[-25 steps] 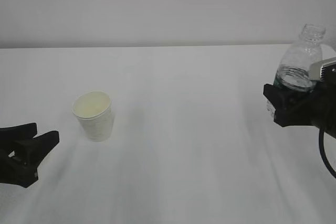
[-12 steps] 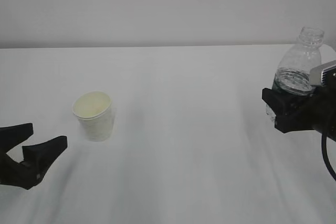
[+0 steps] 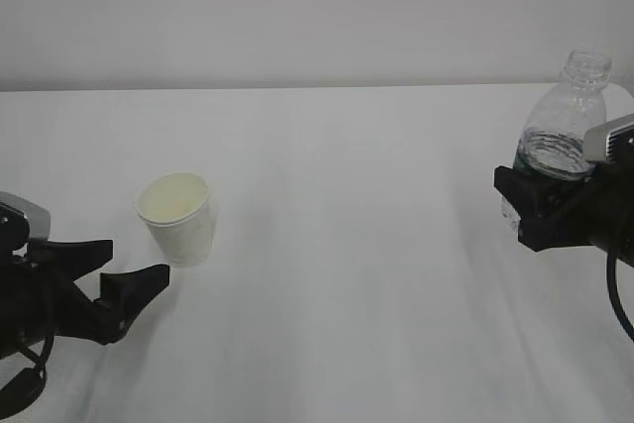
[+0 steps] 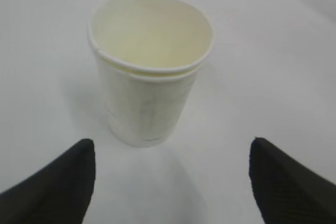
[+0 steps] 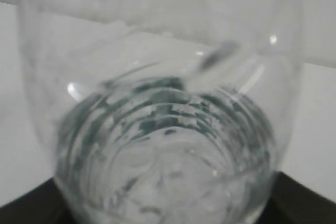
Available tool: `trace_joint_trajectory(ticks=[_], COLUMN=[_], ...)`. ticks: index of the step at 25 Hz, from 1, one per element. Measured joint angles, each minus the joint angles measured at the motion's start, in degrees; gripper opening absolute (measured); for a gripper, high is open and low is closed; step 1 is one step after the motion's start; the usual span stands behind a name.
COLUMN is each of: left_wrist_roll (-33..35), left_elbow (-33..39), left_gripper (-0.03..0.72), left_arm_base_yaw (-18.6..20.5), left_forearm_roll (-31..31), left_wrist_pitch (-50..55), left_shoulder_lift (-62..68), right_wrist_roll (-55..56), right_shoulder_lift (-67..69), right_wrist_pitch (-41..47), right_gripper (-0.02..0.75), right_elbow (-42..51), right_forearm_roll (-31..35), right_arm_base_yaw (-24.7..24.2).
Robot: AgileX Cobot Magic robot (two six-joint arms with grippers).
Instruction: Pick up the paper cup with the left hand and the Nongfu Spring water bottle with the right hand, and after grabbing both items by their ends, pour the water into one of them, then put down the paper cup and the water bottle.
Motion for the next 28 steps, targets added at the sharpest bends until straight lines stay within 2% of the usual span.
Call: trace_joint_trajectory(ticks=[15, 28], left_wrist_roll=[-0.5, -0.5], left_elbow=[-6.9, -10.0], left_gripper=[0.68, 0.673], left_arm_base_yaw=[0.0, 0.0], left_forearm_roll=[1.9, 2.3], left_wrist_pitch=[0.0, 0.0], left_shoulder_lift=[4.6, 9.8], right_wrist_roll=[-1.5, -1.8], right_shoulder_lift=[-0.1, -0.1], right_wrist_pitch=[0.0, 0.0], right_gripper=[0.473, 0.473], right_elbow=[0.0, 0.0], right_forearm_roll=[0.0, -0.1], right_arm_base_yaw=[0.0, 0.0])
